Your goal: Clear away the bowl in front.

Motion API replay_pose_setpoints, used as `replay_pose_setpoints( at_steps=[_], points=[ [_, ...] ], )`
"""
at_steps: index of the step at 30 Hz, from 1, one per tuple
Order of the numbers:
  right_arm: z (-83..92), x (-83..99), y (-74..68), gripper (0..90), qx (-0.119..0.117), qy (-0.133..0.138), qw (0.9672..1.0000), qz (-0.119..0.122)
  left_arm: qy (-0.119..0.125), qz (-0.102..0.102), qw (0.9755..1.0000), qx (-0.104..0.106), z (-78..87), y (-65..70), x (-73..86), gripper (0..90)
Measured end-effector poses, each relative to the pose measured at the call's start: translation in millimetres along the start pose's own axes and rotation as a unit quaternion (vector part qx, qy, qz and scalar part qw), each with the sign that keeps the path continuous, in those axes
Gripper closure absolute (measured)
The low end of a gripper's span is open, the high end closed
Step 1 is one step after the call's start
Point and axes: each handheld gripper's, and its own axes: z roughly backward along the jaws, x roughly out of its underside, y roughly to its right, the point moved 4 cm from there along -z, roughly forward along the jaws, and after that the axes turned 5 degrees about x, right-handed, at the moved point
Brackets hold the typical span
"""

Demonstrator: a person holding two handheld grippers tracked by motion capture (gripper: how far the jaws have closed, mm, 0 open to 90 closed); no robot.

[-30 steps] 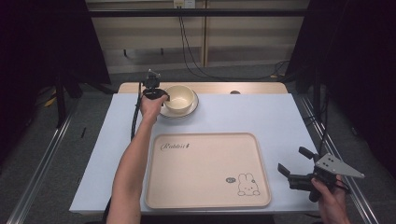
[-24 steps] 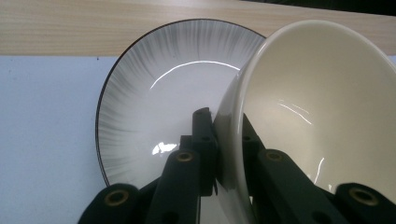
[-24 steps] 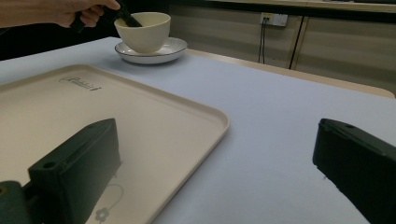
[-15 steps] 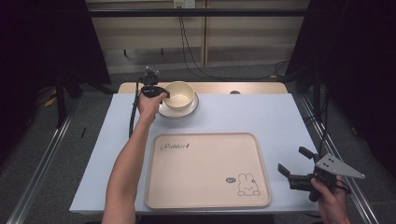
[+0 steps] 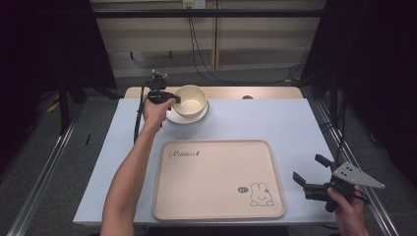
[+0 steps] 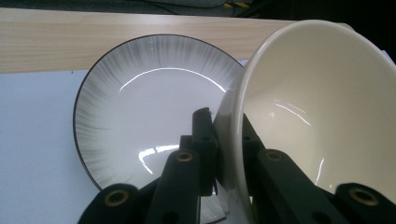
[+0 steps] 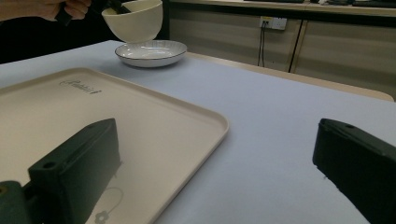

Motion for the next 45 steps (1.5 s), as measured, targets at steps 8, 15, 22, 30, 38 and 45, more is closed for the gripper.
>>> replay_pose_setpoints(
  at_steps=[8,15,22,30,38,45],
  points=[
    [0.7,-0.4,0.6,0.5,0.001,0.002,1.0,0.0,0.002,-0.015,0.9998,0.016,8.4,12.8,4.9,83.5],
    [0.4,-0.7,0.8,0.5,0.0,0.004,1.0,0.002,-0.009,-0.031,0.9991,0.026,10.7,24.1,10.8,83.5],
    [0.6,-1.6,-0.3,0.3,-0.003,0.009,1.0,0.003,-0.007,-0.053,0.9973,0.05,10.1,44.3,15.2,83.4],
    [1.1,-2.4,-0.2,0.1,-0.003,0.012,0.9999,0.005,-0.015,-0.062,0.9953,0.073,4.0,62.9,21.3,83.5],
    [0.9,-2.6,-0.2,0.1,-0.004,0.013,0.9999,0.005,-0.025,-0.075,0.9931,0.087,-1.8,79.0,29.0,83.5],
    [0.8,-2.5,-0.8,0.1,-0.005,0.011,0.9999,0.002,-0.042,-0.094,0.9892,0.104,-10.4,94.7,36.2,83.5]
  ],
)
